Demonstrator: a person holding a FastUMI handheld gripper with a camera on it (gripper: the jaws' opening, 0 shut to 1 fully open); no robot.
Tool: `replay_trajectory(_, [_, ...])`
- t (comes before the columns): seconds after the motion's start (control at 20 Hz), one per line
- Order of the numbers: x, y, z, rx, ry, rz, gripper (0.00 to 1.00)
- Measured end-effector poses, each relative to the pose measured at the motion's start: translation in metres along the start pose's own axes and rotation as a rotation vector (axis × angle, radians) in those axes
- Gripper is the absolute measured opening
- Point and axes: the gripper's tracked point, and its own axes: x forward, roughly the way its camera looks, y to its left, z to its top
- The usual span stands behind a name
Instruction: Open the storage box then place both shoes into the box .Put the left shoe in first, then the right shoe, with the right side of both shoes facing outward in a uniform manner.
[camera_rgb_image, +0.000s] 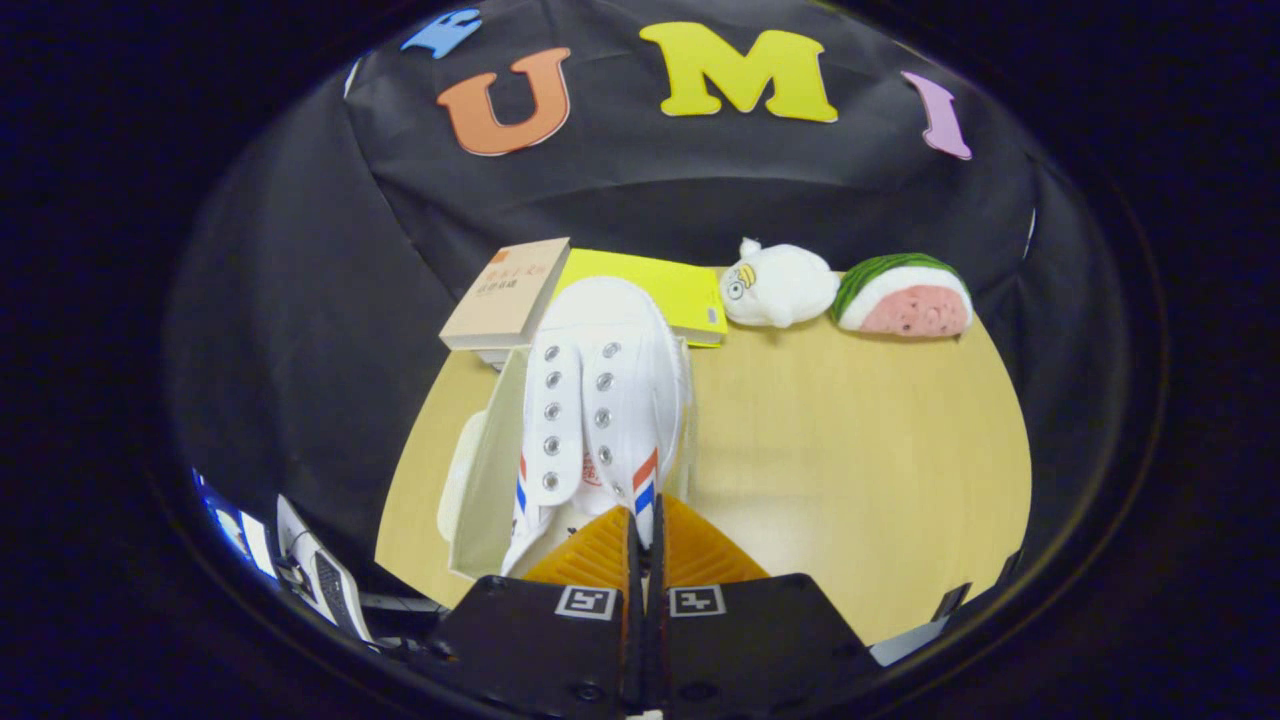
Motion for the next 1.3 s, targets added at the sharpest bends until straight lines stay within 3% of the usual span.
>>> replay_trajectory(0.4, [0.066, 0.004, -0.022, 0.011, 0.028, -0.104, 0.05])
replay_trajectory(0.6, [0.072, -0.011, -0.028, 0.023, -0.013, -0.187, 0.06])
replay_trajectory(0.8, [0.071, -0.012, -0.025, 0.033, -0.053, -0.185, 0.06])
replay_trajectory(0.9, [0.067, -0.009, -0.020, 0.017, -0.104, -0.171, 0.16])
replay_trajectory(1.05, [0.051, -0.011, -0.016, 0.002, -0.165, -0.203, 0.39])
replay_trajectory(1.1, [0.046, -0.009, -0.014, -0.007, -0.195, -0.203, 0.39])
replay_trajectory(1.15, [0.033, -0.007, -0.011, -0.018, -0.225, -0.199, 0.50])
replay_trajectory(1.3, [0.007, -0.012, -0.008, -0.026, -0.299, -0.224, 0.62])
